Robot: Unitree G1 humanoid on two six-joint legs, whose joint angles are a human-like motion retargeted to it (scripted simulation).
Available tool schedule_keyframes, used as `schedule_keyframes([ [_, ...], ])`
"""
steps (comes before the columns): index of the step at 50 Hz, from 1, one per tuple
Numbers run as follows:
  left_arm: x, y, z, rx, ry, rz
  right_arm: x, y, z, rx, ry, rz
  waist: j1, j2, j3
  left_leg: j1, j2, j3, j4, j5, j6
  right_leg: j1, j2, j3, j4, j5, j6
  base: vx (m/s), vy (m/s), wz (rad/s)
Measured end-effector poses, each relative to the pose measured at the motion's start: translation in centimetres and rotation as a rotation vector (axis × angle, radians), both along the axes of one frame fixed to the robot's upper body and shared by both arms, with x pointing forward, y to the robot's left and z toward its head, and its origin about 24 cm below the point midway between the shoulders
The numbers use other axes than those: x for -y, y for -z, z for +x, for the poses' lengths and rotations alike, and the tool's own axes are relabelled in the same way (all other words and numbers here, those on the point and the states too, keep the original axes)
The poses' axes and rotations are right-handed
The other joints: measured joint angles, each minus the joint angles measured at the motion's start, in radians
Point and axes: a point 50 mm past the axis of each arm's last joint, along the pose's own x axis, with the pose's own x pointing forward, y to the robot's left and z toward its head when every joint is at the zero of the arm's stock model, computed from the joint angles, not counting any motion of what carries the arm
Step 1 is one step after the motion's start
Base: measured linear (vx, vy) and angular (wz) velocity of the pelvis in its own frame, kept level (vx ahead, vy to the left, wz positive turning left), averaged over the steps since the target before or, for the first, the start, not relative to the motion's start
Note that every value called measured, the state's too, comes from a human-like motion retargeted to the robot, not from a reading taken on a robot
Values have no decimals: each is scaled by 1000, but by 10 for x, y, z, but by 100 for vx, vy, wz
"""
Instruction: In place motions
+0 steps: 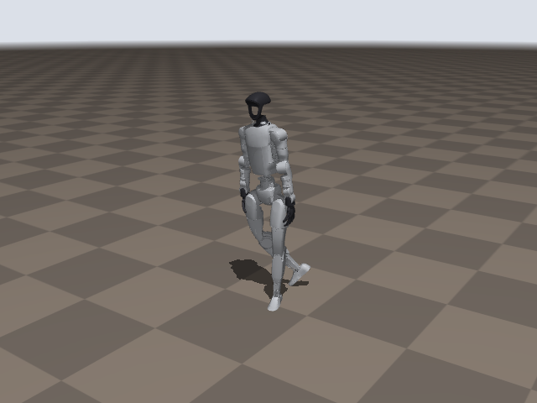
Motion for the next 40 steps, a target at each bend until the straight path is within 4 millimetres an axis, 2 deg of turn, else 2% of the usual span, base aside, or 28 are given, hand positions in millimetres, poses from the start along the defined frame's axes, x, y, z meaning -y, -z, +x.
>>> schedule_keyframes([
  [3, -11, -1, 22, 63, 51, 32, 3, -1, -29, -98, 97, -17, -66, 29, -5, -30, -3, -148, 3, 20, 4, -142, 17, 221, 156, -74, 59, 5, -34, 234],
  [4, -14, -1, 30, 86, 63, 42, 3, -1, -37, -126, 127, -21, -64, 31, -1, -35, -2, -175, 5, 24, 2, -171, 29, 272, 179, -88, 62, -6, -32, 144],
  [8, -22, -4, 60, 170, 79, 61, 3, -4, -57, -209, 199, -23, -15, 28, 27, -36, 15, -232, 16, 31, -4, -257, 27, 362, 238, -142, 3, -9, -30, 69],
  [12, -24, -6, 70, 200, 64, 47, 1, -4, -56, -218, 181, -17, -23, 25, 47, -37, 21, -301, 26, 39, -13, -367, 32, 437, 225, -213, -33, -8, -27, 92],
  [17, -23, -4, 53, 135, 74, 35, -5, 0, -36, -134, 165, 11, -90, 15, 68, -22, 0, -385, 44, 38, -21, -424, 89, 563, -27, -291, -35, -8, -19, 123],
  [20, -20, -3, 34, 55, 107, 24, -8, 1, -24, -73, 163, 23, -121, -18, 84, 16, -46, -431, 55, 28, -15, -377, 78, 579, -272, -311, -49, -1, -7, 128],
  [21, -20, -3, 28, 28, 120, 19, -8, 1, -21, -59, 159, 25, -126, -36, 93, 40, -68, -449, 56, 23, -12, -347, 67, 551, -348, -288, -58, 7, 1, 114],
  [23, -20, -3, 14, -27, 142, 12, -11, 2, -19, -47, 144, 33, -123, -69, 98, 86, -98, -477, 55, 16, -11, -283, 86, 541, -458, -277, -98, 15, 6, 51],
  [25, -22, -5, -1, -84, 161, 1, -14, 2, -22, -65, 122, 55, -36, -105, 71, 116, -107, -421, 44, 7, -16, -239, 60, 437, -485, -267, -74, 22, 3, -58],
  [28, -13, -5, -18, -135, 173, -4, -19, 2, -22, -94, 133, 89, -14, -116, 34, 116, -111, -473, 46, 9, -14, -207, 64, 383, -523, -259, -65, 9, 1, 57],
  [30, -9, -5, -27, -133, 116, -2, -21, 2, -15, -83, 115, 97, -1, -131, 13, 117, -117, -474, 42, 4, -10, -213, 76, 399, -522, -270, -79, 1, -3, 16],
  [32, -3, -5, -35, -140, 75, -41, -22, 2, -8, -51, 93, 91, -33, -120, -2, 114, -114, -507, 42, 4, -12, -218, 75, 393, -513, -274, -78, 1, -5, 65],
  [37, 4, -5, -36, -155, 68, -52, -24, 2, 6, 18, 92, 93, -48, -111, -3, 131, -105, -525, 35, 3, -18, -191, 88, 353, -507, -288, -81, -4, -1, 37],
  [40, 3, -4, -32, -139, 99, -45, -25, 2, 1, 2, 100, 106, -39, -119, -22, 123, -106, -543, 39, 1, -25, -192, 86, 346, -505, -290, -83, 0, -1, 16],
])
